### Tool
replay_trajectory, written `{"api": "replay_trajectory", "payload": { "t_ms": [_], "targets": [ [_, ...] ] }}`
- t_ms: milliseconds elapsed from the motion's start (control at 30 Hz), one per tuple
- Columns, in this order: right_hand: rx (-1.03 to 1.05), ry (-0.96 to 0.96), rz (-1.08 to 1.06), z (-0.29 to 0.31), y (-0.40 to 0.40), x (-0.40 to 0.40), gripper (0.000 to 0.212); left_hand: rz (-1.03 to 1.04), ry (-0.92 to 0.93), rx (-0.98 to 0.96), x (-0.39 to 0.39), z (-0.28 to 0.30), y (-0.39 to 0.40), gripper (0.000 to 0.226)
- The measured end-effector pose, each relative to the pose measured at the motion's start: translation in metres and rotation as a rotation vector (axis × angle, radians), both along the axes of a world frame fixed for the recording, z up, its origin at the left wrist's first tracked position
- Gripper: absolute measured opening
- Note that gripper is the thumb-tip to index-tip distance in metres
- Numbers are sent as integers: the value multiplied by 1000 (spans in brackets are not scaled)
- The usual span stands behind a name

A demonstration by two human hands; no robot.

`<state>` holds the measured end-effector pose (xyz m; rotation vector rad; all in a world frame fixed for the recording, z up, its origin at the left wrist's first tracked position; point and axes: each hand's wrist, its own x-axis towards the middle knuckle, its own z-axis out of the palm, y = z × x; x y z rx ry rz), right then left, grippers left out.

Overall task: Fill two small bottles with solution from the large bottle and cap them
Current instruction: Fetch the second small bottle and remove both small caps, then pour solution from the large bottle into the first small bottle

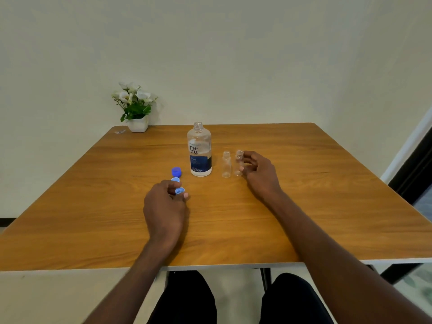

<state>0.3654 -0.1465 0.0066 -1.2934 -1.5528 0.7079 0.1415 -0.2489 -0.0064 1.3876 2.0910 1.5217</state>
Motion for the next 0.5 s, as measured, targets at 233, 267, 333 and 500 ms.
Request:
{"api": "replay_trajectory", "payload": {
  "t_ms": [233, 267, 333, 500],
  "targets": [
    [-27, -35, 32, 0, -3, 3, 42, 6, -31, 7, -3, -3, 1, 27],
    [-32, -48, 35, 0, -3, 3, 42, 8, -25, 6, -2, -2, 1, 29],
    [-37, -68, 39, 1, -6, 2, 41, 20, -11, -5, -1, 0, 1, 37],
    [-91, -75, 44, 7, -14, 1, 70, 35, 17, -3, -2, 2, 0, 57]
  ]
}}
